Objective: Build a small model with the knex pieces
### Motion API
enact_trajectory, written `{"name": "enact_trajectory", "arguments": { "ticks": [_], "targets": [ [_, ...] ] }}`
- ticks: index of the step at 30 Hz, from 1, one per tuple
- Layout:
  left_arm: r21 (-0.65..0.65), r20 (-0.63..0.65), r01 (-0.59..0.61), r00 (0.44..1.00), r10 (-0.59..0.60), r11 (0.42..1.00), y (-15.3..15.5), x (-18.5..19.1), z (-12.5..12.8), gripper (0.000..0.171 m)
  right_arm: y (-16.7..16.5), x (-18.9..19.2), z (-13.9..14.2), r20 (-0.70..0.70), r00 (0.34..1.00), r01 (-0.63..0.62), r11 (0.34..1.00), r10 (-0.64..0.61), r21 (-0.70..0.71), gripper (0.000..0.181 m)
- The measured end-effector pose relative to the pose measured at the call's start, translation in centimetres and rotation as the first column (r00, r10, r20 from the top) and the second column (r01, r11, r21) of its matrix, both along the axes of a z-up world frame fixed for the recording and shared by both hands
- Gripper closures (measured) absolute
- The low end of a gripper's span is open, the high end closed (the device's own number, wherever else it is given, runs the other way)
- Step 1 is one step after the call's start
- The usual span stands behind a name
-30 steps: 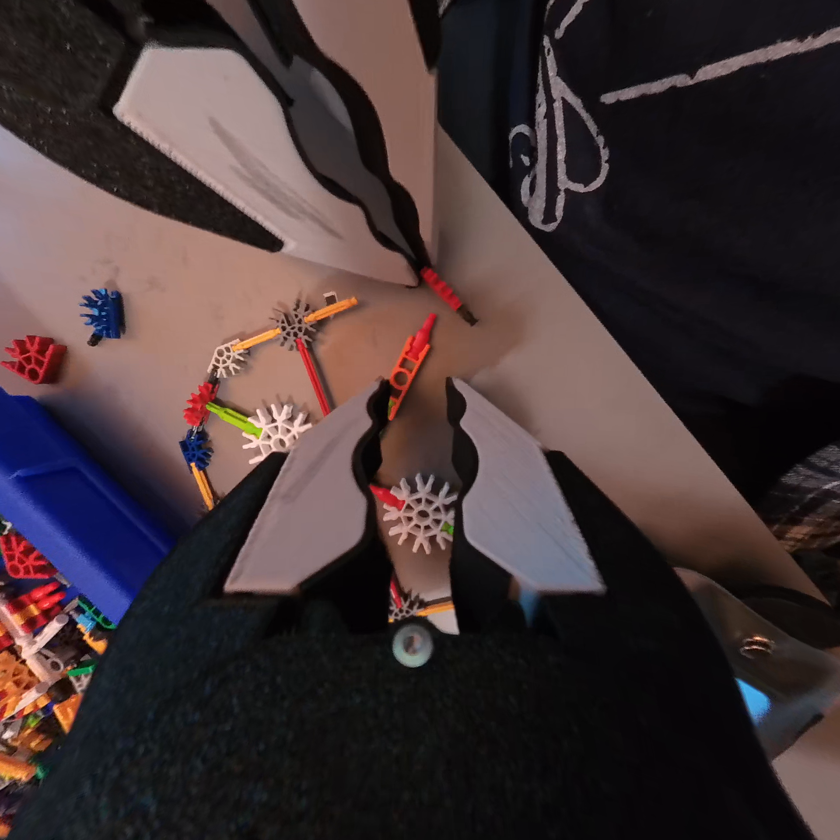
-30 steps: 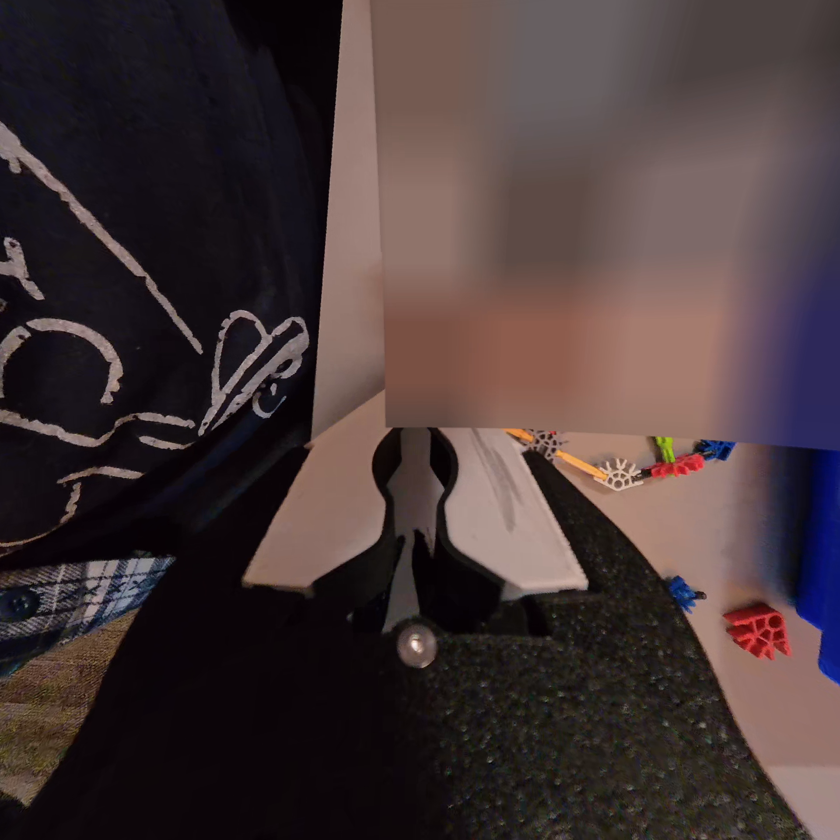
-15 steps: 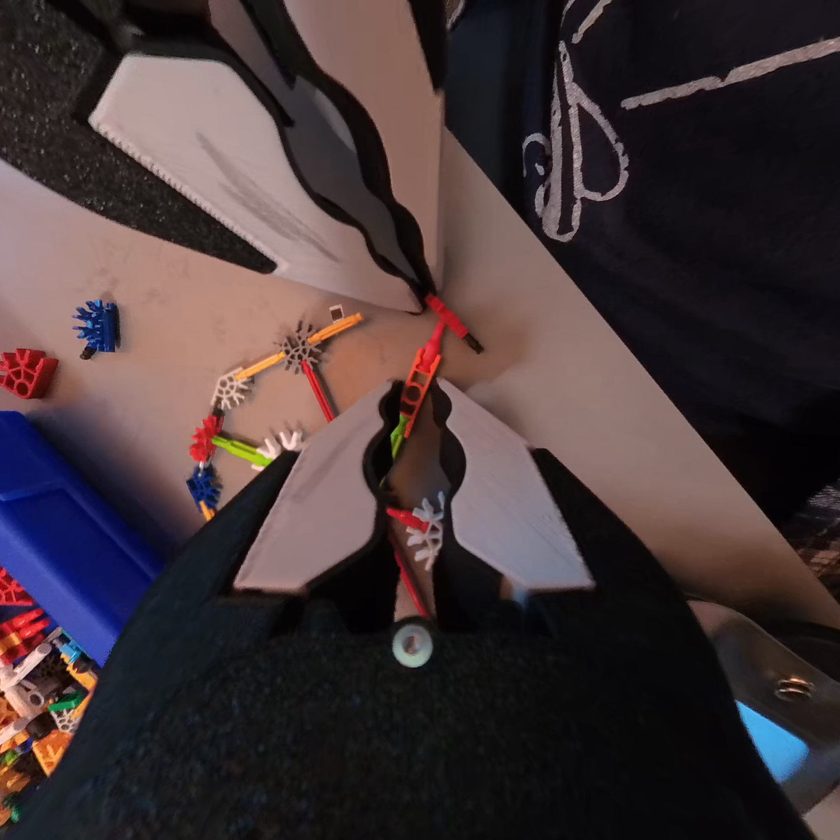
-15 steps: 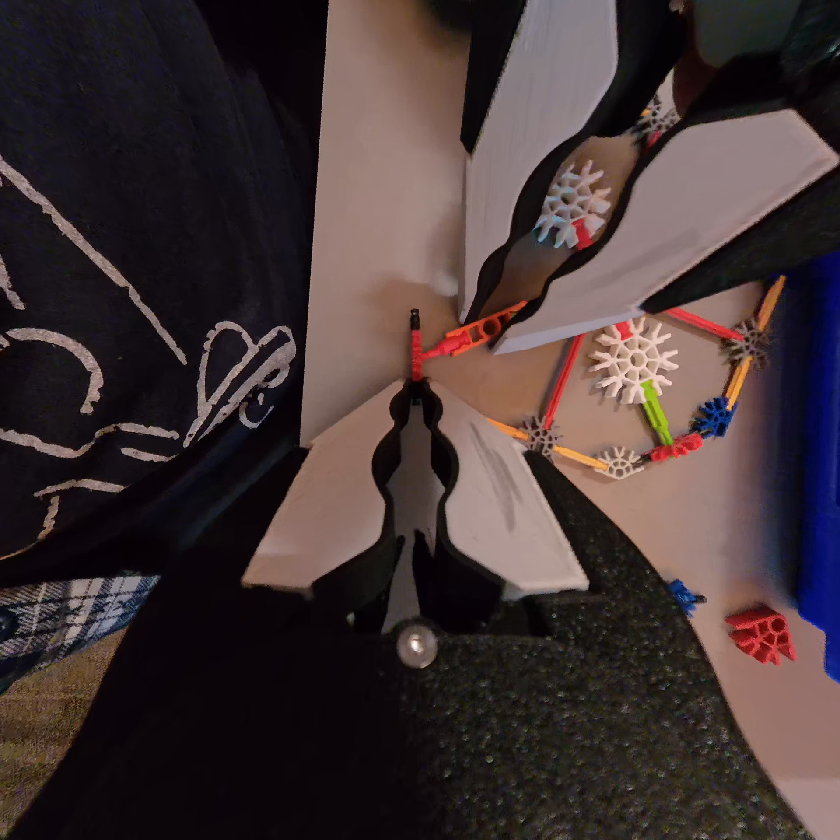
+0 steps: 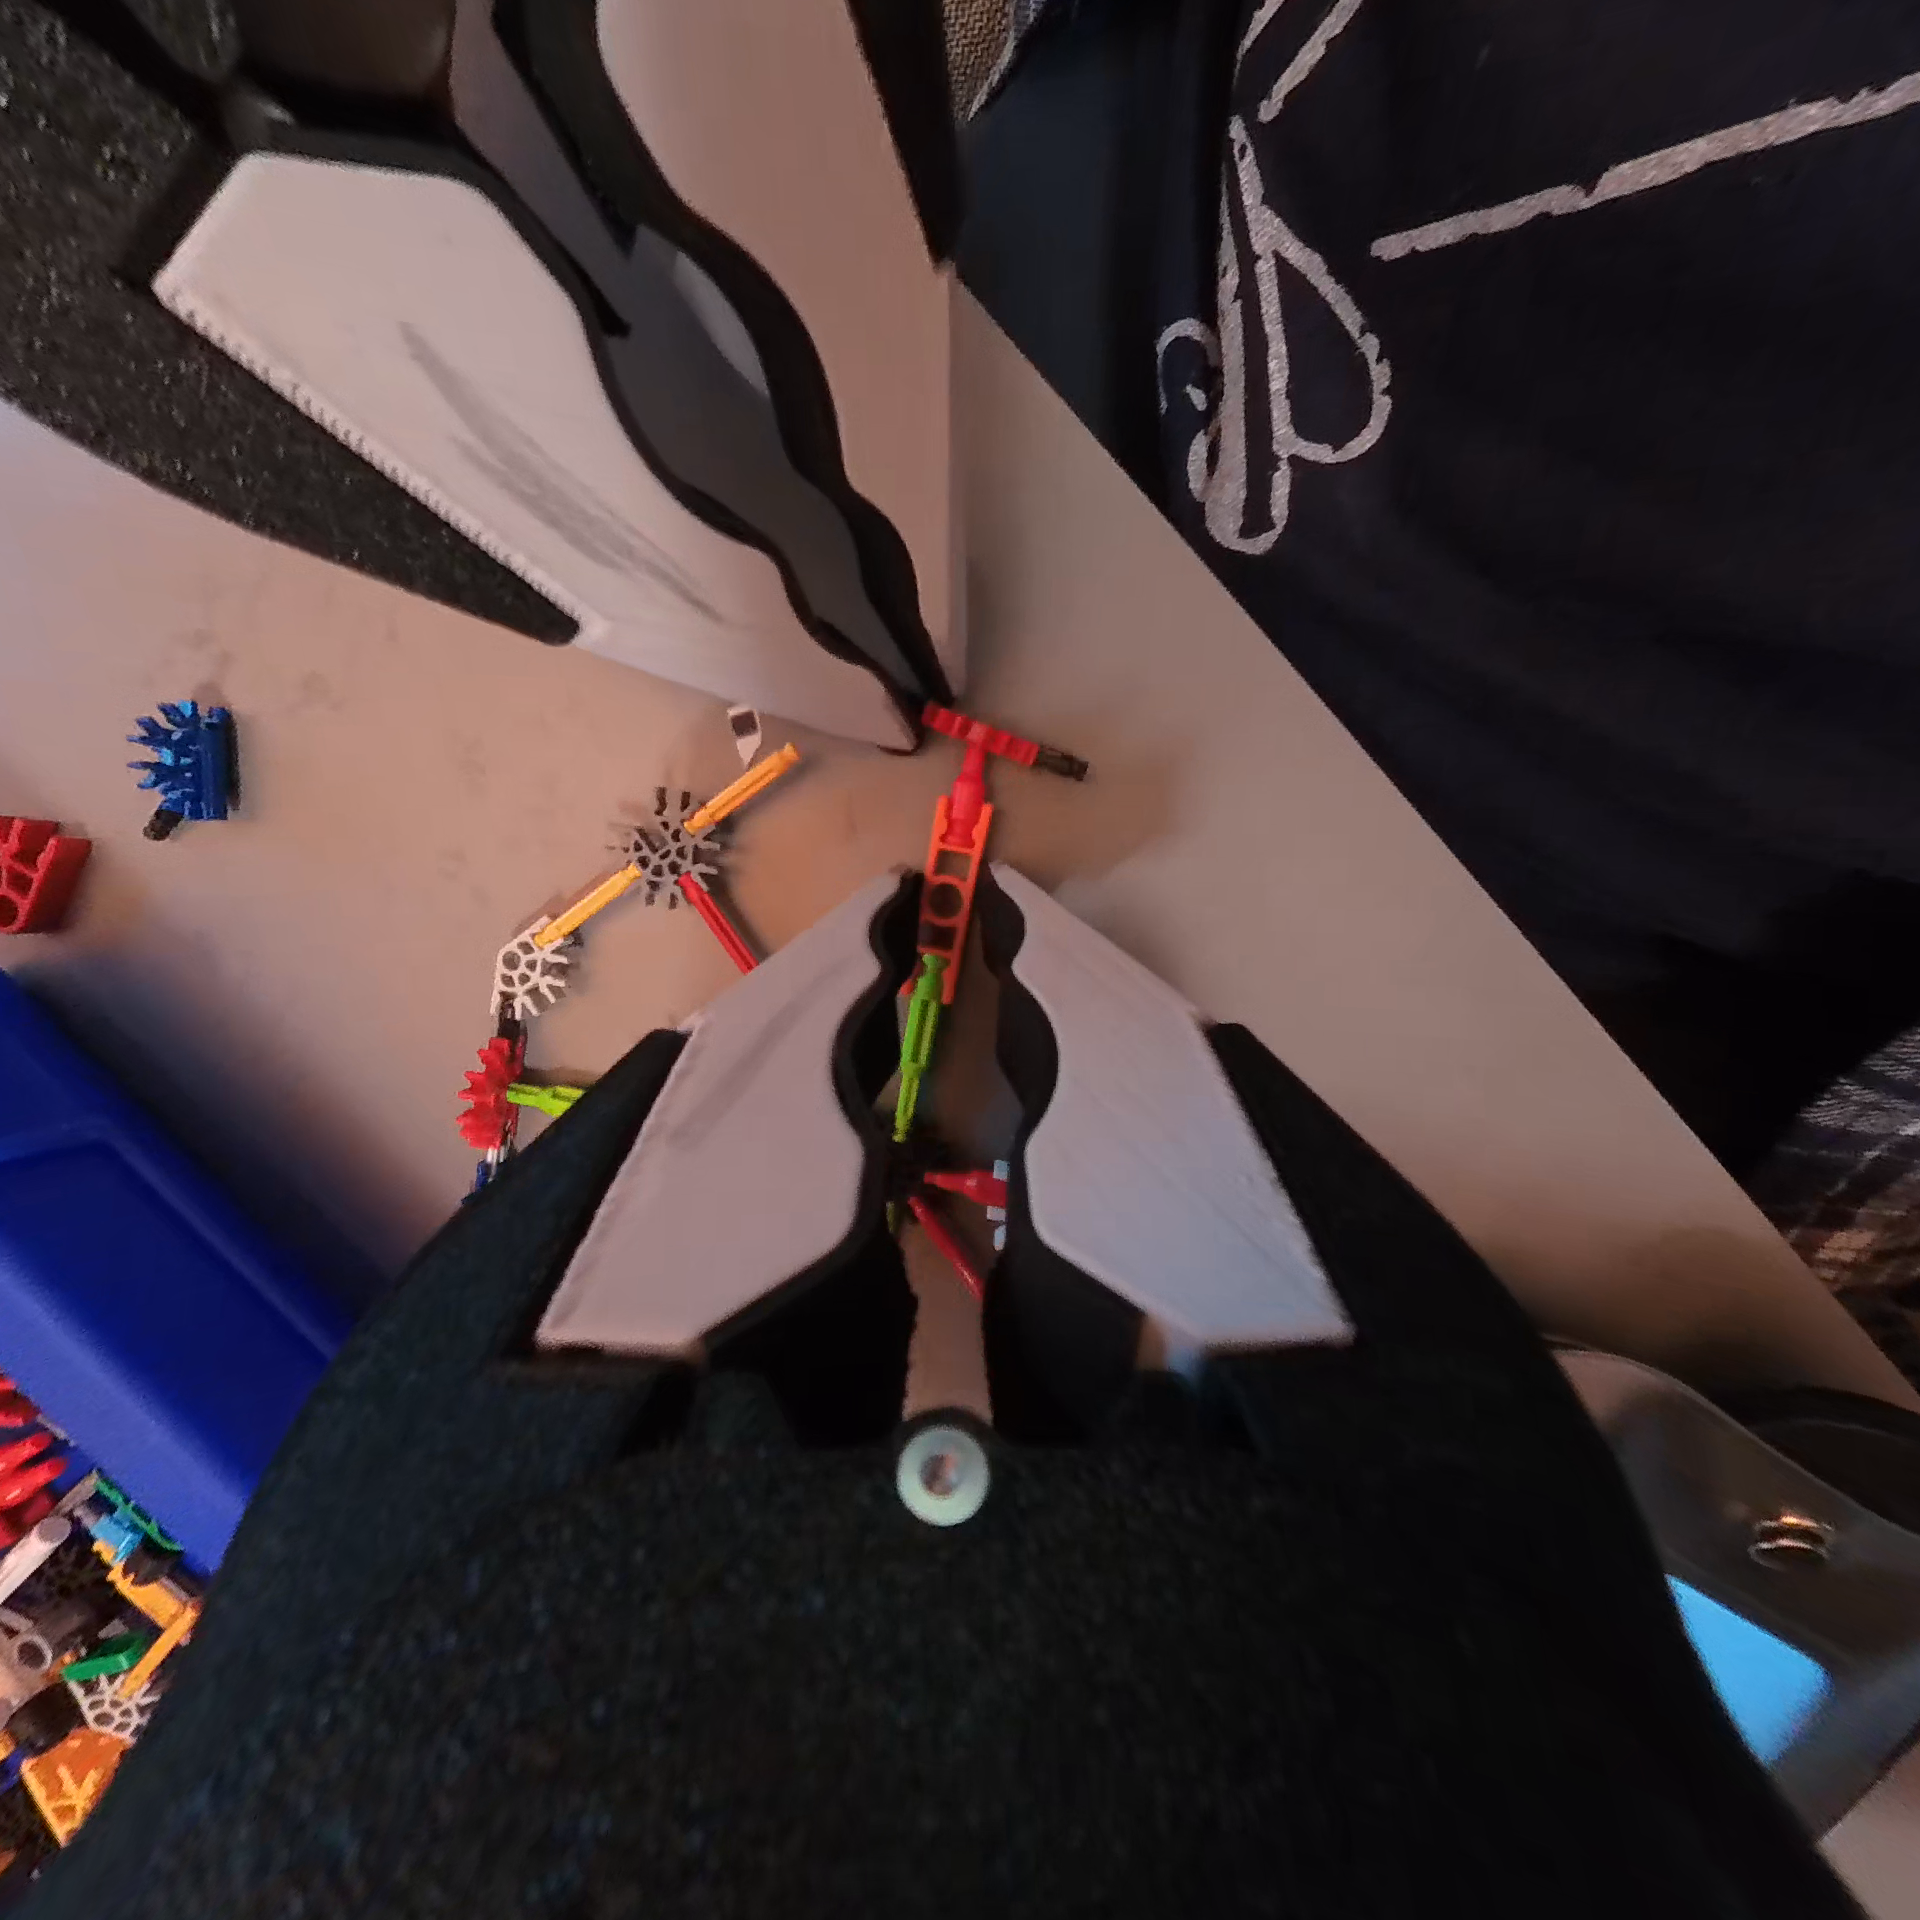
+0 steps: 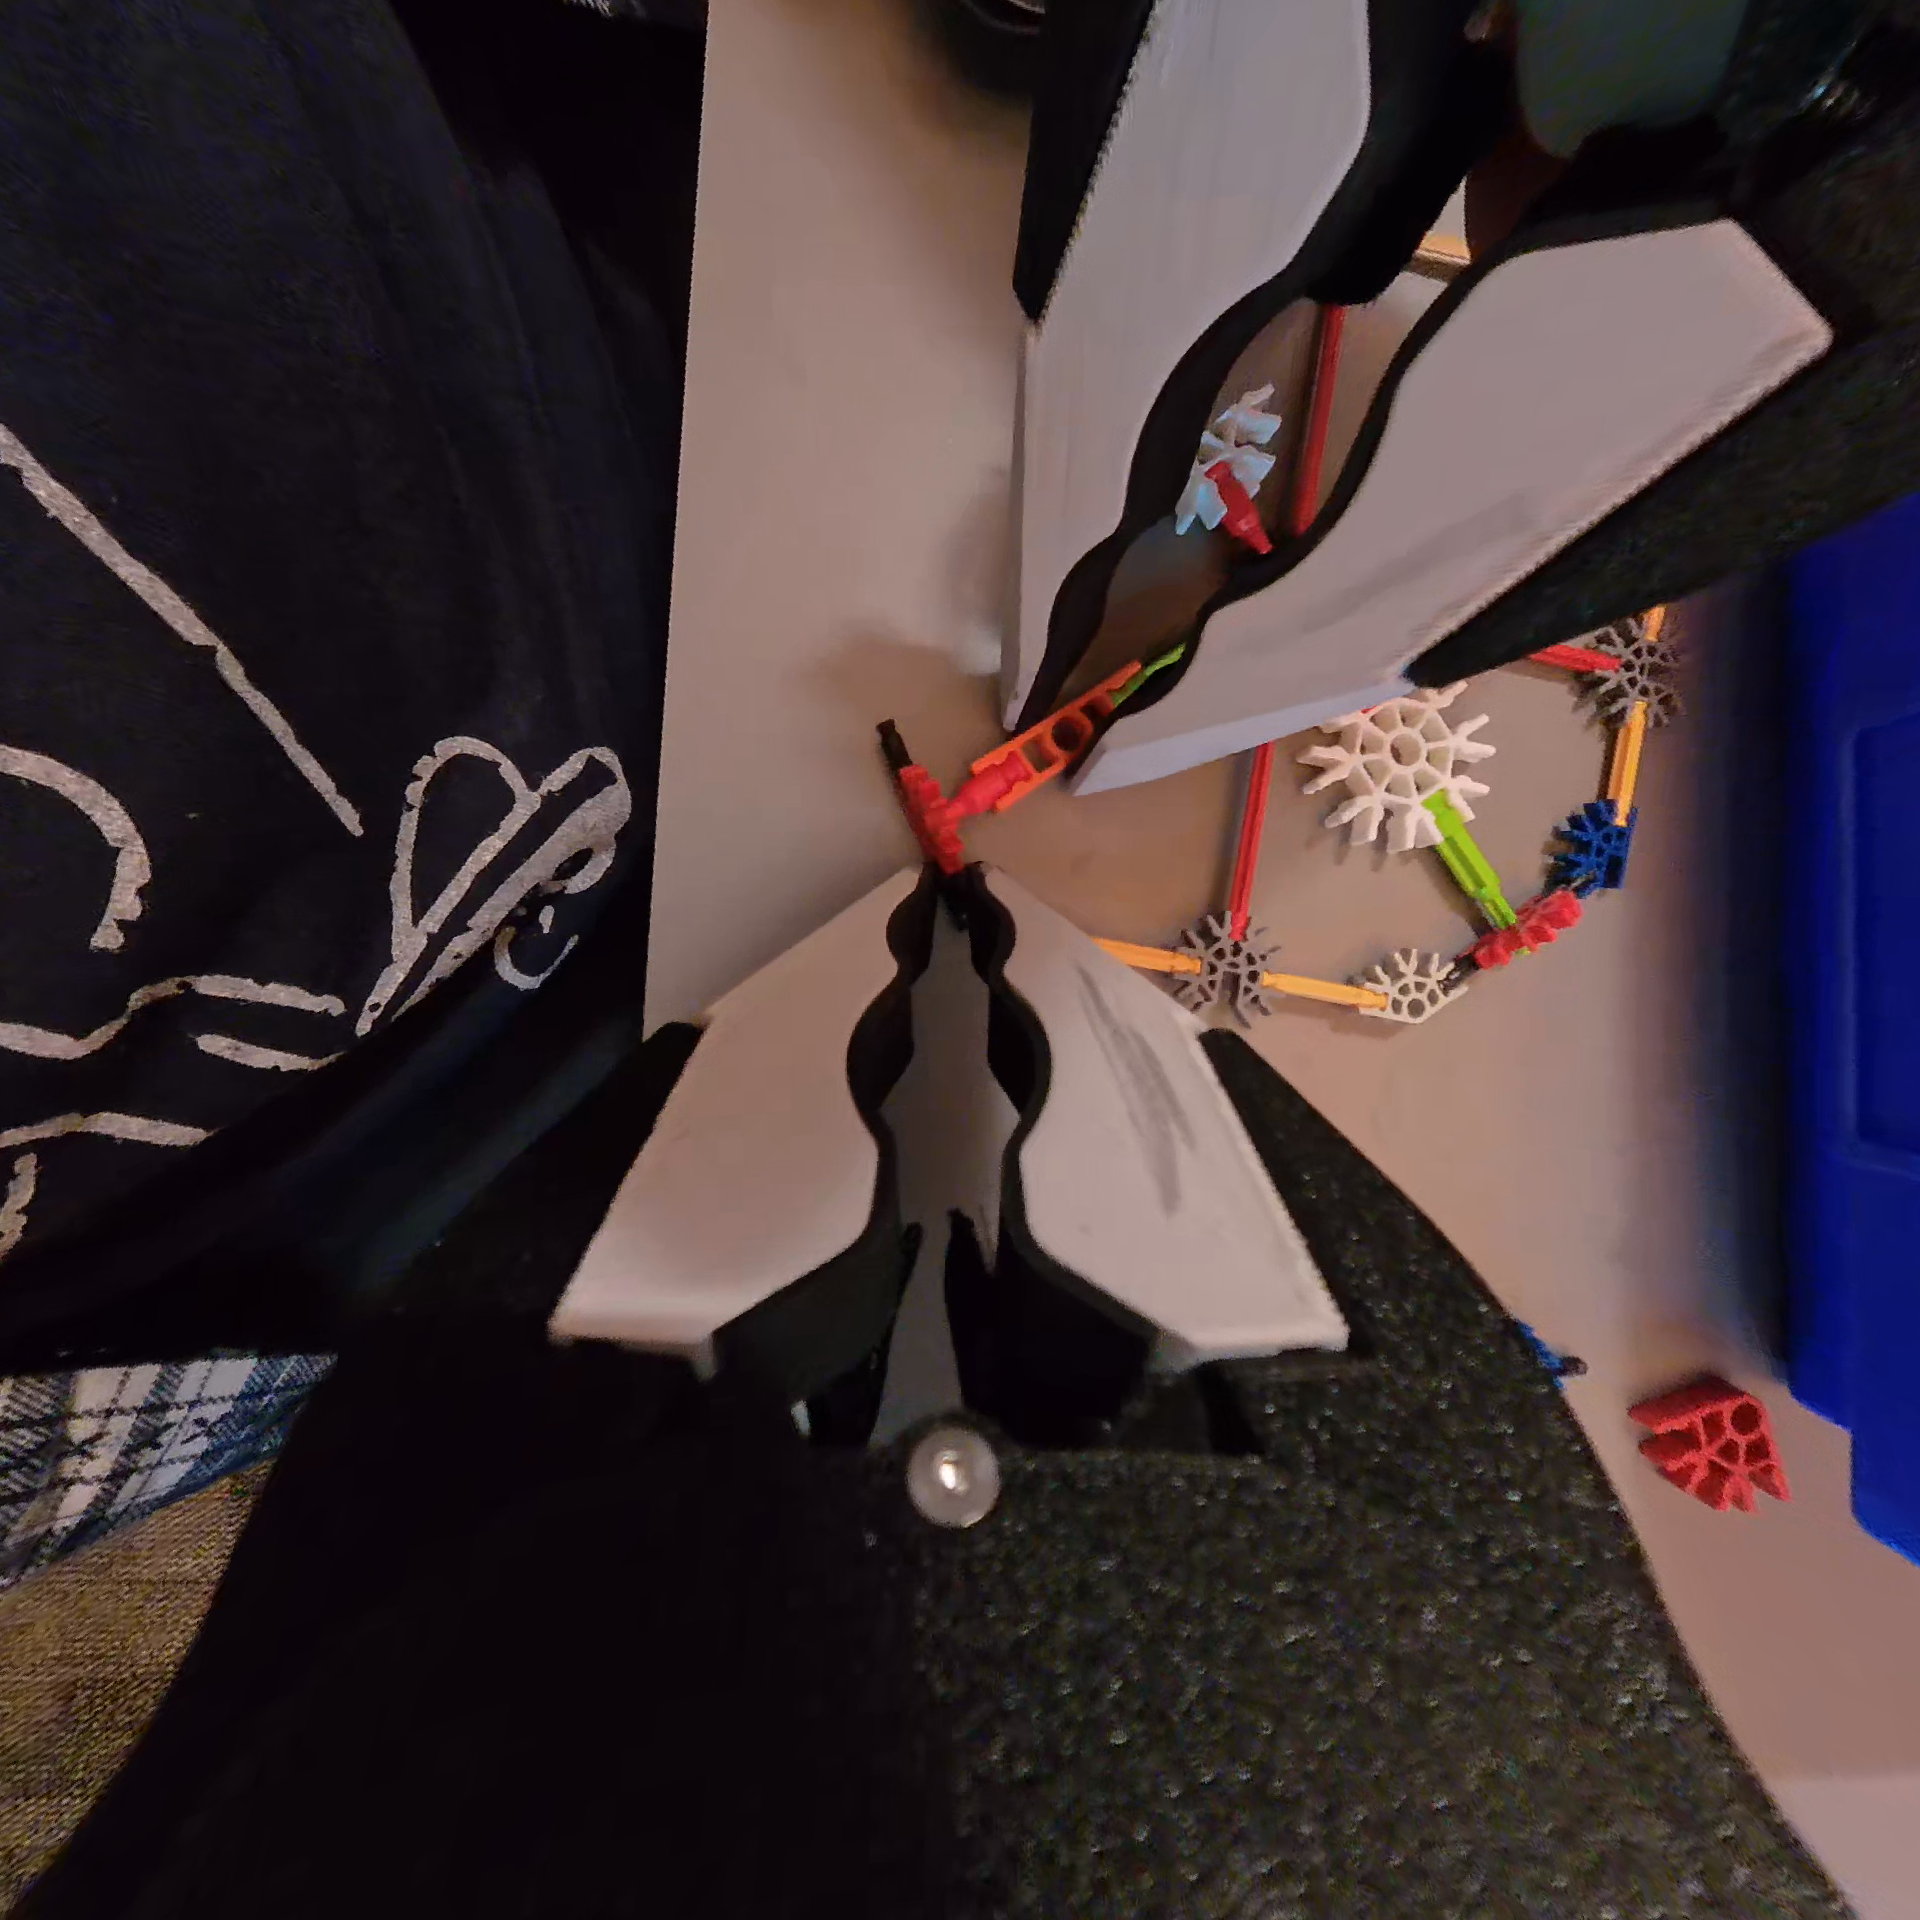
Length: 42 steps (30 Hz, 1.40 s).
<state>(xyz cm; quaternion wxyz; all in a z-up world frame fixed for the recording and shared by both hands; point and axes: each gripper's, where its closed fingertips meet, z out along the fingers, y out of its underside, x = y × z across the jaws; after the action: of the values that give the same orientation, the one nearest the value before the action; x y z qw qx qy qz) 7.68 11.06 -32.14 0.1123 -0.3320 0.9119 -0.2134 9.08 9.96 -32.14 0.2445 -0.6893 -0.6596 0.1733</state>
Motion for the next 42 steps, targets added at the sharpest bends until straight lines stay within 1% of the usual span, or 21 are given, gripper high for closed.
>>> {"name": "enact_trajectory", "arguments": {
  "ticks": [8, 12, 20, 22, 24, 25, 29, 34, 37, 39, 42],
  "targets": [
    [-0.017, -0.006, 0.0, 1.0, 0.0, 1.0, 0.1, -0.1, 0.1, 0.163, 0.3, 0.0, 0.1, -0.002, 1.0, -0.006, 0.999, 0.006, 0.05, 0.176],
    [-0.023, -0.007, 0.0, 1.0, 0.0, 1.0, 0.2, -0.1, 0.1, 0.163, 0.4, 0.0, 0.2, -0.01, 1.0, -0.013, 0.993, 0.015, 0.117, 0.176],
    [-0.018, -0.01, 0.012, 1.0, -0.013, 1.0, -0.1, 0.0, 0.0, 0.163, 0.8, 0.0, -0.1, -0.023, 1.0, 0.026, 0.979, -0.021, 0.202, 0.175],
    [-0.017, -0.013, 0.014, 1.0, -0.014, 1.0, -0.1, 0.0, -0.1, 0.163, 0.8, 0.0, -0.1, -0.03, 0.999, 0.042, 0.978, -0.037, 0.205, 0.174],
    [-0.017, -0.008, 0.01, 1.0, -0.011, 1.0, -0.1, 0.1, 0.0, 0.163, 0.9, 0.2, 0.0, -0.037, 0.998, 0.064, 0.975, -0.058, 0.214, 0.165],
    [-0.02, -0.008, 0.01, 1.0, -0.01, 1.0, -0.1, 0.1, 0.0, 0.163, 0.9, 0.3, 0.1, -0.042, 0.997, 0.074, 0.975, -0.066, 0.209, 0.164],
    [-0.012, -0.014, 0.018, 1.0, -0.019, 1.0, 0.0, 0.0, -0.1, 0.163, 0.5, 0.4, 0.5, -0.061, 0.996, 0.08, 0.979, -0.069, 0.19, 0.165],
    [-0.009, -0.02, 0.031, 0.999, -0.031, 0.999, -0.2, 0.0, -0.2, 0.163, -0.1, 0.0, 0.3, -0.073, 0.995, 0.086, 0.983, -0.075, 0.164, 0.172],
    [-0.007, -0.023, 0.033, 0.999, -0.033, 0.999, -0.2, -0.1, -0.2, 0.163, 0.0, 0.2, 0.3, -0.085, 0.992, 0.101, 0.983, -0.088, 0.154, 0.172],
    [-0.003, -0.026, 0.033, 0.999, -0.033, 0.999, -0.2, 0.0, -0.3, 0.162, 0.5, 1.1, 0.8, -0.096, 0.986, 0.149, 0.976, -0.135, 0.158, 0.17],
    [0.002, -0.026, 0.025, 0.999, -0.024, 1.0, -0.1, 0.0, -0.2, 0.162, 3.0, 3.8, 2.2, -0.152, 0.946, 0.307, 0.941, -0.286, 0.142, 0.168]
  ]
}}
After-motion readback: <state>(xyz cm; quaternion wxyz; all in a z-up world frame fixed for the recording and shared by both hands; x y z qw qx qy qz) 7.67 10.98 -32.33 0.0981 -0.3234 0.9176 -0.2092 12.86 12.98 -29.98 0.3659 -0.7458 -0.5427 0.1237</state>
